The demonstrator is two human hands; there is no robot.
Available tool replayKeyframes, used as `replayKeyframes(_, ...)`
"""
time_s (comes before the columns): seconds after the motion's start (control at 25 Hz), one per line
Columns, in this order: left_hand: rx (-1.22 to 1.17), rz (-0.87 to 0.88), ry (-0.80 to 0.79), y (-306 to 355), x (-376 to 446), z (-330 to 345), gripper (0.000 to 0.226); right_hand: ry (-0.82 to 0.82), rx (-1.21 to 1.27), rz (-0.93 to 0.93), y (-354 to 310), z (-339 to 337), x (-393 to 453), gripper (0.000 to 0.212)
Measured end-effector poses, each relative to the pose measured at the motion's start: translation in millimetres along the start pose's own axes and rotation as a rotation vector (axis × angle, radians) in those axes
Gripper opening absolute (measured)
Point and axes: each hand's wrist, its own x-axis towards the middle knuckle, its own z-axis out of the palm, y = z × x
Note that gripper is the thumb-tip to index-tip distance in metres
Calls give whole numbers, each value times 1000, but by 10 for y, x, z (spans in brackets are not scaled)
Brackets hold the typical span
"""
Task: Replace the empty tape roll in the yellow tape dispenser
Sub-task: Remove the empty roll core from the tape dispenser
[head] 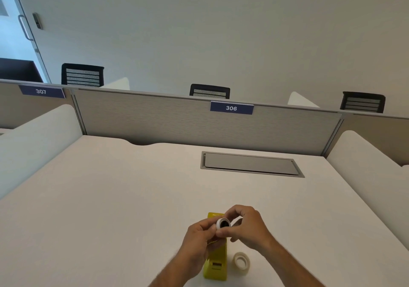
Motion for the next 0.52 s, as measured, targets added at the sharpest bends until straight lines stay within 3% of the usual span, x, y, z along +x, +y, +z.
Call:
replayKeyframes(0.24, 8, 18, -97, 33, 27, -60, 25, -105, 183, 41, -38, -66, -57, 24)
replayKeyframes(0.52, 46, 36, -132, 57, 52, -83, 27, -73, 197, 22, -62, -31, -65, 23)
